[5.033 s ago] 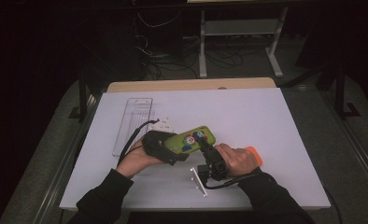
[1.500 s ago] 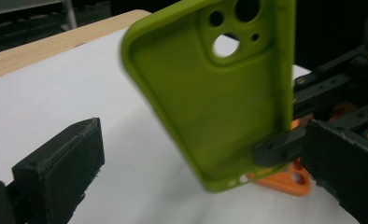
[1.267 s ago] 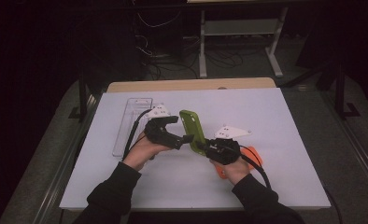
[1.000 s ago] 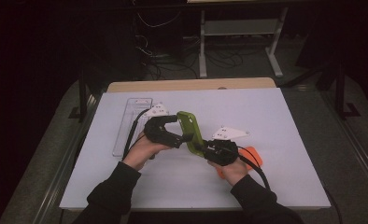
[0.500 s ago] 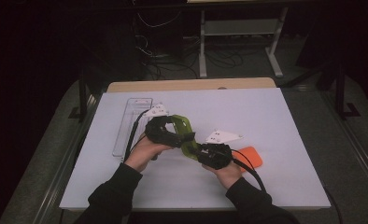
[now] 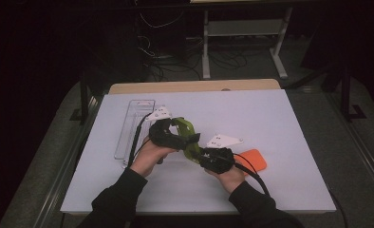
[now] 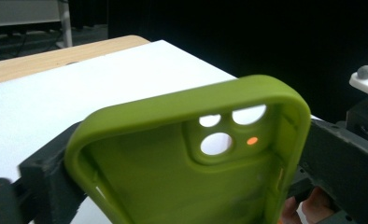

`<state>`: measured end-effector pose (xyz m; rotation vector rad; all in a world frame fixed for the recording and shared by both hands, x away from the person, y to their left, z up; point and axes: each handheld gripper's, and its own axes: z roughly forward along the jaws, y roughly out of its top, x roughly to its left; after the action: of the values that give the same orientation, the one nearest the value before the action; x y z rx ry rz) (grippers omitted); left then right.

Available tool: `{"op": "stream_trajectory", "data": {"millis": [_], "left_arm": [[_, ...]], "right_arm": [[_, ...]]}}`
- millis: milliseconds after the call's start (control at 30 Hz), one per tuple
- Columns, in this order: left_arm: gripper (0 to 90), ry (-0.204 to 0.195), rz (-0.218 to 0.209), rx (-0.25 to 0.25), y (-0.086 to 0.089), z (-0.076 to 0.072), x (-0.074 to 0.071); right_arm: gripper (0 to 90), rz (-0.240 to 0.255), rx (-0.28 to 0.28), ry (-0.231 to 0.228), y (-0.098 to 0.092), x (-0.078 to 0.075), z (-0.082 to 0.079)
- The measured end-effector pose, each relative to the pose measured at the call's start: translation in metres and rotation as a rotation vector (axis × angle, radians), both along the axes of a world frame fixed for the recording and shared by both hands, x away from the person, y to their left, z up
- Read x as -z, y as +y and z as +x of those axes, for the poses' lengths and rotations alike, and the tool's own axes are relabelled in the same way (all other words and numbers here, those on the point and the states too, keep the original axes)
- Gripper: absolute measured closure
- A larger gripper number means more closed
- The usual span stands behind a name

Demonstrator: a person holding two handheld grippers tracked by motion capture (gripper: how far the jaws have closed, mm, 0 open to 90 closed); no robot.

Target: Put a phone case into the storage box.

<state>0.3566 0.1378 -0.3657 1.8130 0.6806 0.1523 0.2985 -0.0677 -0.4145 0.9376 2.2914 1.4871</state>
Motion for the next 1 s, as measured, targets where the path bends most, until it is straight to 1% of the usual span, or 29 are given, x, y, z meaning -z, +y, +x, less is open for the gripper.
{"op": "stream_trajectory", "data": {"millis": [100, 167, 200, 267, 300, 400, 567, 633, 733, 800, 867, 900, 933, 967, 1000], "left_arm": [[4.2, 0.002, -0.005, -0.010, 0.001, 0.000, 0.000], [6.5, 0.007, -0.023, -0.014, 0.001, 0.000, 0.000], [7.8, 0.004, -0.010, -0.013, 0.002, 0.000, -0.001], [11.5, 0.002, -0.026, -0.020, 0.003, -0.001, -0.001], [13.0, 0.002, -0.025, -0.017, 0.004, 0.000, -0.001], [13.3, 0.005, -0.023, -0.017, 0.004, -0.001, -0.002], [14.1, 0.005, -0.023, -0.014, 0.004, 0.000, -0.002], [14.4, 0.006, -0.024, -0.012, 0.004, 0.000, -0.002], [14.6, 0.008, -0.010, -0.035, 0.005, -0.001, -0.003], [14.7, 0.005, -0.005, -0.040, 0.007, -0.001, -0.004], [14.7, 0.002, -0.001, -0.052, 0.009, -0.001, -0.005], [14.8, -0.003, -0.014, -0.056, 0.010, 0.000, -0.005], [14.8, 0.005, -0.014, -0.065, 0.010, -0.001, -0.006], [14.8, 0.002, -0.010, -0.068, 0.012, 0.000, -0.006], [14.8, 0.009, -0.015, -0.072, 0.012, 0.000, -0.007]], "right_arm": [[75.5, -0.008, 0.001, -0.006, 0.001, 0.001, 0.000], [75.5, -0.021, 0.002, -0.012, 0.001, 0.000, -0.001], [75.4, -0.020, 0.004, -0.004, 0.002, 0.000, -0.002], [75.4, -0.028, 0.002, -0.006, 0.003, 0.000, -0.002], [75.3, -0.034, -0.001, -0.009, 0.003, 0.001, -0.002], [75.3, -0.038, -0.005, -0.020, 0.003, 0.001, -0.002], [74.8, -0.043, -0.004, -0.016, 0.004, 0.001, -0.002], [72.1, -0.049, 0.000, -0.010, 0.004, 0.000, -0.001], [63.4, -0.062, 0.001, -0.009, 0.004, 0.000, -0.001], [57.7, -0.065, 0.004, -0.007, 0.002, -0.001, -0.001], [54.5, -0.081, -0.012, 0.000, -0.001, -0.003, -0.001], [52.2, -0.084, -0.016, -0.008, -0.004, -0.003, -0.001], [50.3, -0.090, -0.021, -0.002, -0.006, -0.004, 0.000], [48.5, -0.093, -0.024, 0.006, -0.009, -0.005, 0.000], [46.8, -0.097, -0.019, 0.003, -0.013, -0.006, 0.001]]}}
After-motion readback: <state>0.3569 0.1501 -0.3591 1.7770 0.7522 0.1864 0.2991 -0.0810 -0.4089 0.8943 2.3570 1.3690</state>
